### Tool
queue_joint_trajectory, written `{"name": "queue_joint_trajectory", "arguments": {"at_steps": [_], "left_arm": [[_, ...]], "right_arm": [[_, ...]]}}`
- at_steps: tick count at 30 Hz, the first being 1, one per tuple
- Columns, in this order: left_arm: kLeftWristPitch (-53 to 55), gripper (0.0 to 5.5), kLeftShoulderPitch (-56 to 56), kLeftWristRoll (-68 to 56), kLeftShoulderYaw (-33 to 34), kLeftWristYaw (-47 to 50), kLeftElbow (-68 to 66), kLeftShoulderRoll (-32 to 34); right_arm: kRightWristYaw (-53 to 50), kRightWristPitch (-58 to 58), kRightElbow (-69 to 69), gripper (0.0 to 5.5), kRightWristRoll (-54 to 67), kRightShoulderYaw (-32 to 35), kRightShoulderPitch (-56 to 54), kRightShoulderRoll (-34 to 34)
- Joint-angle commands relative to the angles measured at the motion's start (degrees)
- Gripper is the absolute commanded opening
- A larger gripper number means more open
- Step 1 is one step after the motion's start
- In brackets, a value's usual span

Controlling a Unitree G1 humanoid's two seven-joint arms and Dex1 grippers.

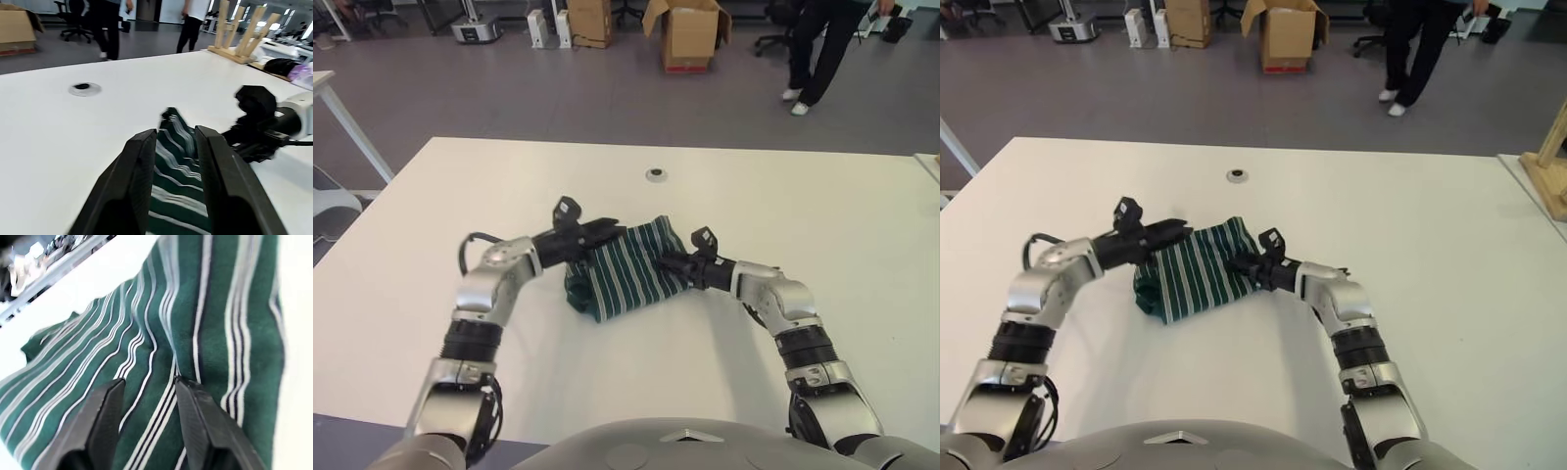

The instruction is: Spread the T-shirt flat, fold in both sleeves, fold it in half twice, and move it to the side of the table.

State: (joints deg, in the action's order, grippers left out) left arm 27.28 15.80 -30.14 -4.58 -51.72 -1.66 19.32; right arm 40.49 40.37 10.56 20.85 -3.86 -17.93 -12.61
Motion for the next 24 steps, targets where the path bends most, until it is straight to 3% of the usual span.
{"name": "queue_joint_trajectory", "arguments": {"at_steps": [1, 4, 6, 13, 18, 22, 24], "left_arm": [[-4.51, 1.43, -0.27, 4.31, -4.92, 0.37, -5.48, -4.11], [-14.65, 1.43, 1.92, 13.0, -7.1, 4.23, -25.92, -6.21], [-19.91, 1.43, 2.45, 16.03, -5.13, 7.27, -37.23, -4.73], [-33.92, 1.43, 6.96, 14.01, 10.64, 23.25, -64.95, 10.91], [-37.09, 1.43, 8.62, 12.85, 18.22, 28.13, -71.36, 17.97], [-42.3, 1.43, 17.03, 12.05, 21.81, 26.64, -69.62, 17.64], [-43.49, 1.43, 22.46, 9.77, 22.7, 23.2, -61.9, 15.36]], "right_arm": [[-4.74, 7.84, -9.58, 1.9, 8.67, 8.43, -4.55, 1.42], [-8.79, 13.52, -13.69, 1.9, 16.58, 16.45, -9.05, 1.28], [-11.24, 14.03, -12.57, 1.9, 19.52, 21.72, -13.21, -0.69], [-14.76, 11.92, -10.96, 1.9, 20.23, 27.4, -11.24, -3.85], [-15.98, 10.35, -11.57, 1.9, 19.88, 28.04, -8.27, -3.58], [-17.22, 8.19, -12.83, 1.9, 19.68, 27.71, -5.98, -2.36], [-18.21, 6.58, -13.85, 1.9, 19.97, 28.23, -4.83, -1.68]]}}
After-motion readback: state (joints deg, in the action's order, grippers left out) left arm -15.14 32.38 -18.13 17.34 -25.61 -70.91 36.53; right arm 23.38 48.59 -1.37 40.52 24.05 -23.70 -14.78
